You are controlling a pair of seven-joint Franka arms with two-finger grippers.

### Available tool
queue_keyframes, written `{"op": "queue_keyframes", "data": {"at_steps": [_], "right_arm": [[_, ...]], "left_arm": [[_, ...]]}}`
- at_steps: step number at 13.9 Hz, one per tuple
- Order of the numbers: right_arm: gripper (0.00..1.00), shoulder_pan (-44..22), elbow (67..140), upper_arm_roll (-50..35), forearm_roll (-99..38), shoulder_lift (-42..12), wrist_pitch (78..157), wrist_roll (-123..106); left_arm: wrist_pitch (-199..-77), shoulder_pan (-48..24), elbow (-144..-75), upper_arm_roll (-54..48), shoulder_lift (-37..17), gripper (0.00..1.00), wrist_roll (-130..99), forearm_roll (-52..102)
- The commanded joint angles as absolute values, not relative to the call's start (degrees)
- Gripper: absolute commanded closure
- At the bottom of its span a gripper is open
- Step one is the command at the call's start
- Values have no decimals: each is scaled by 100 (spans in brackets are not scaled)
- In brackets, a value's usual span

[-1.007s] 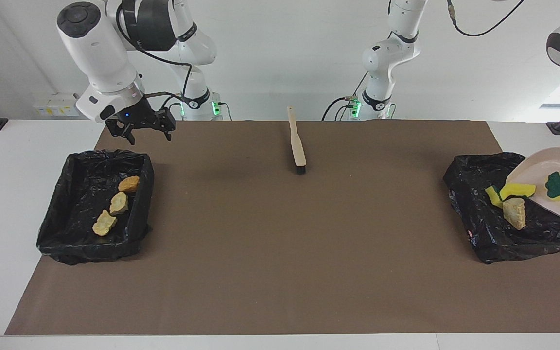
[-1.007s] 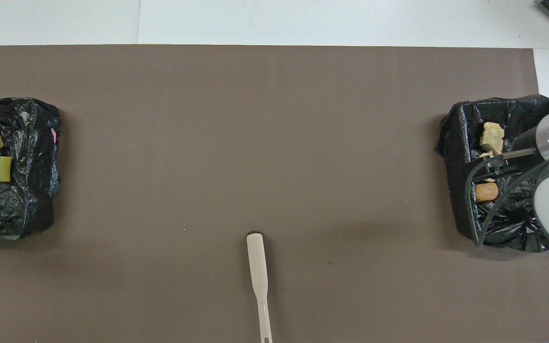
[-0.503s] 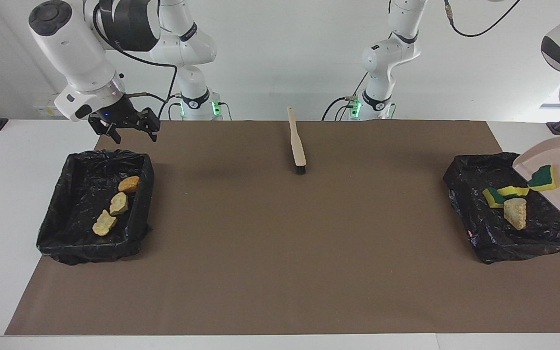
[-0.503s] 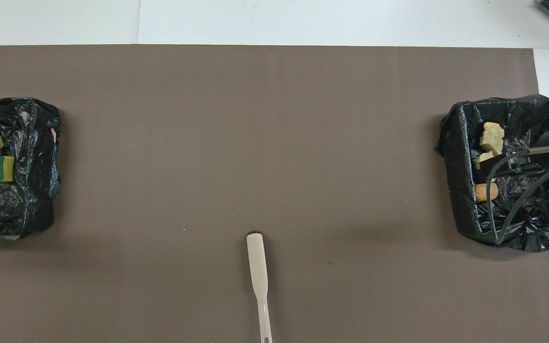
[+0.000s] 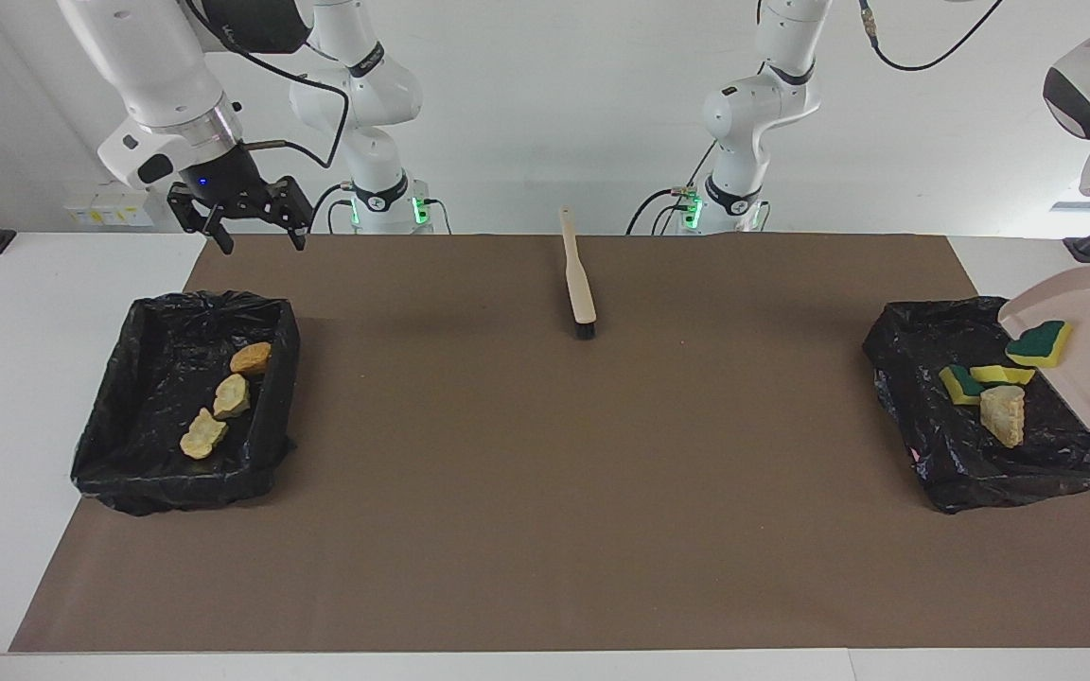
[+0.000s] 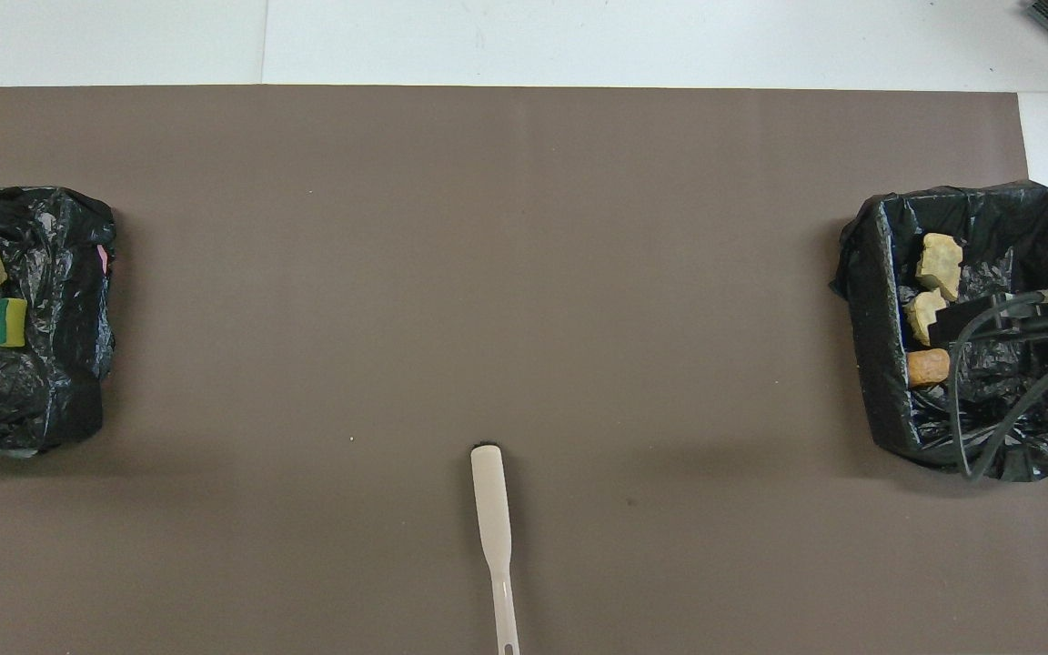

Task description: Sweep and dump trash in bin

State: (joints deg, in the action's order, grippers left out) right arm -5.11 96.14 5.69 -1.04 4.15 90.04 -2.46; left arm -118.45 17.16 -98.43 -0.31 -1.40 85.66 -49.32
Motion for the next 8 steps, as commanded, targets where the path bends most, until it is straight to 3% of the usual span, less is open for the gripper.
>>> {"op": "queue_keyframes", "data": {"at_steps": [1,8], "right_arm": [[0,-501,9668,554,-193,448,9017,-167],[0,-431,9668,571,-202,448,9009,-176]], "left_arm": [[-11786,1512,-9746,44,-150,100,8322,-4930],[-11593,1266,-9826,44,-106,100,8298,-5678]]}}
